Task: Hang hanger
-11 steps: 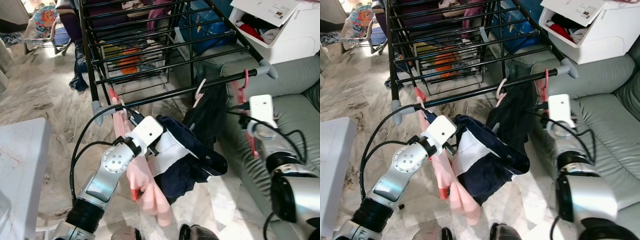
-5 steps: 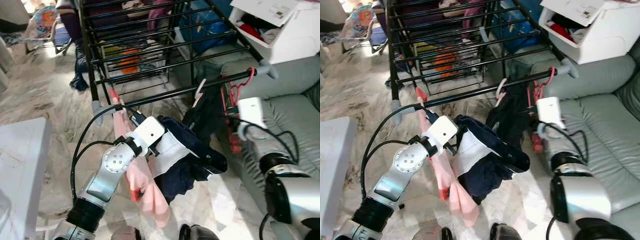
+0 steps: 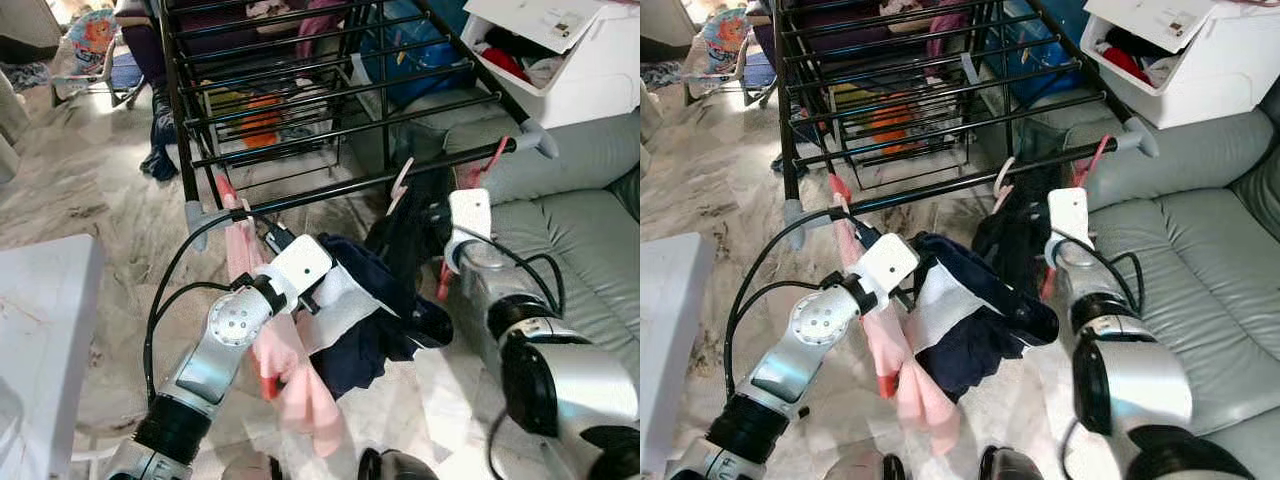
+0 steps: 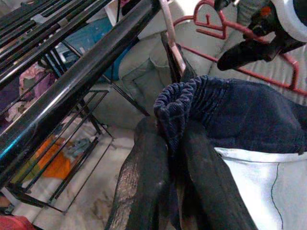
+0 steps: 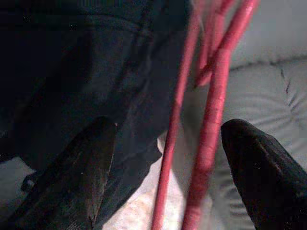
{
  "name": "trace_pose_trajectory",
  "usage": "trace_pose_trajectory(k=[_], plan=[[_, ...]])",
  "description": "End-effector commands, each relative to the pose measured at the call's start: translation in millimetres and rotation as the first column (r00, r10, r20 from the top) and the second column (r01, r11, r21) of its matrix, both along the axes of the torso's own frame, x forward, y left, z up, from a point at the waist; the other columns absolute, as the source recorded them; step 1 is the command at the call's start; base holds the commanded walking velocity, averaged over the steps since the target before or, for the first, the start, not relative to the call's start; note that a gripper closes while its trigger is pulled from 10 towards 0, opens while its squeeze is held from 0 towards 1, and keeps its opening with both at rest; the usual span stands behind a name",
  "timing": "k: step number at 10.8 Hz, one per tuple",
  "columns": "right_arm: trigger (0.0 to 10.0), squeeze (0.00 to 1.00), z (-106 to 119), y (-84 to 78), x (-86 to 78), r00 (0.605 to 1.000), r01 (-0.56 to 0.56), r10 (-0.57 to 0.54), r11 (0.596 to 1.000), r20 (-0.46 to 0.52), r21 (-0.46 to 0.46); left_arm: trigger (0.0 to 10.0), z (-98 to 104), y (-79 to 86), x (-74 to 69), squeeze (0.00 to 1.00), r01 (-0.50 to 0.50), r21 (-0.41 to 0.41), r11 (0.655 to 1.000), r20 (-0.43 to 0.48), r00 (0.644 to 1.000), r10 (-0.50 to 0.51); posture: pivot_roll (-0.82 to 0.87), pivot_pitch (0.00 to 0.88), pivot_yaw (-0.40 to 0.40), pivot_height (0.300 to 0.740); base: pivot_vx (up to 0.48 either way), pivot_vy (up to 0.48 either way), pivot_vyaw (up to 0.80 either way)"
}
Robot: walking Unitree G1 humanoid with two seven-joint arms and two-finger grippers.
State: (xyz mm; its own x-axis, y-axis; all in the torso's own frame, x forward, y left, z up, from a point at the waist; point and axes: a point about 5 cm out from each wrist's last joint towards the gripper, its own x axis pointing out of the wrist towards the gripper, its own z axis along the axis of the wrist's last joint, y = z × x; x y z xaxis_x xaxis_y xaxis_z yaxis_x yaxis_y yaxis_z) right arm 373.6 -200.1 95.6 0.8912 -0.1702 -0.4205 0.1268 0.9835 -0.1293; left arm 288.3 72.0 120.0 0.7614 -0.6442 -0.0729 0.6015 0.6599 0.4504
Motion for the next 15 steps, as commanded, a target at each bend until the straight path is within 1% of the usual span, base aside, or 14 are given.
trace_pose_trajectory(k=[1,2,4,7,9,10,12,15], plan=[[2.9,0.0,6.0,3.2,3.8,0.999,0.05,-0.05,0.998,0.014,0.031,10.0,2.4,-0.7,1.8,0.0,0.014,0.009,1.0,0.012,1.0,-0.014,0.01,0.047,0.033,0.74,0.0,0.0,0.0],[0.0,0.0,6.7,4.3,4.2,0.997,0.077,-0.078,0.996,0.021,0.047,10.0,2.3,-2.5,1.6,0.0,0.023,0.008,1.0,0.012,1.0,-0.023,0.0,0.044,0.031,0.74,0.0,0.0,0.0],[0.0,0.0,6.3,4.1,3.8,0.994,0.105,-0.106,0.993,0.017,0.047,10.0,1.4,-5.5,0.6,0.0,0.04,0.014,0.999,0.014,0.999,-0.04,0.0,0.039,0.026,0.74,0.0,0.0,0.0],[0.0,0.0,9.0,-1.2,4.2,0.99,0.137,-0.137,0.99,0.022,0.025,10.0,0.4,-4.9,1.3,0.0,0.04,0.019,0.999,0.014,0.999,-0.04,0.0,0.038,0.026,0.74,0.0,0.0,0.0],[0.4,0.0,5.2,-2.4,1.9,0.989,0.147,-0.148,0.989,0.008,0.009,10.0,0.0,-7.2,0.5,0.0,0.049,0.02,0.999,0.014,0.999,-0.049,0.0,0.038,0.026,0.74,0.0,0.0,0.0],[0.0,0.0,3.5,-3.0,0.9,0.988,0.155,-0.155,0.988,0.0,0.01,10.0,-0.1,-7.5,1.0,0.0,0.051,0.022,0.998,0.015,0.999,-0.051,0.0,0.037,0.027,0.74,0.0,0.0,0.0],[0.0,0.0,0.7,-3.3,-0.7,0.987,0.161,-0.161,0.987,-0.01,0.021,10.0,0.0,-7.2,1.3,0.0,0.052,0.025,0.998,0.016,0.998,-0.052,0.0,0.036,0.027,0.74,0.0,0.0,0.0],[0.0,0.0,2.2,-2.8,0.2,0.986,0.164,-0.164,0.986,-0.006,0.022,10.0,0.4,-8.0,2.0,0.0,0.056,0.03,0.998,0.021,0.998,-0.057,0.0,0.034,0.028,0.74,0.0,0.0,0.0]])
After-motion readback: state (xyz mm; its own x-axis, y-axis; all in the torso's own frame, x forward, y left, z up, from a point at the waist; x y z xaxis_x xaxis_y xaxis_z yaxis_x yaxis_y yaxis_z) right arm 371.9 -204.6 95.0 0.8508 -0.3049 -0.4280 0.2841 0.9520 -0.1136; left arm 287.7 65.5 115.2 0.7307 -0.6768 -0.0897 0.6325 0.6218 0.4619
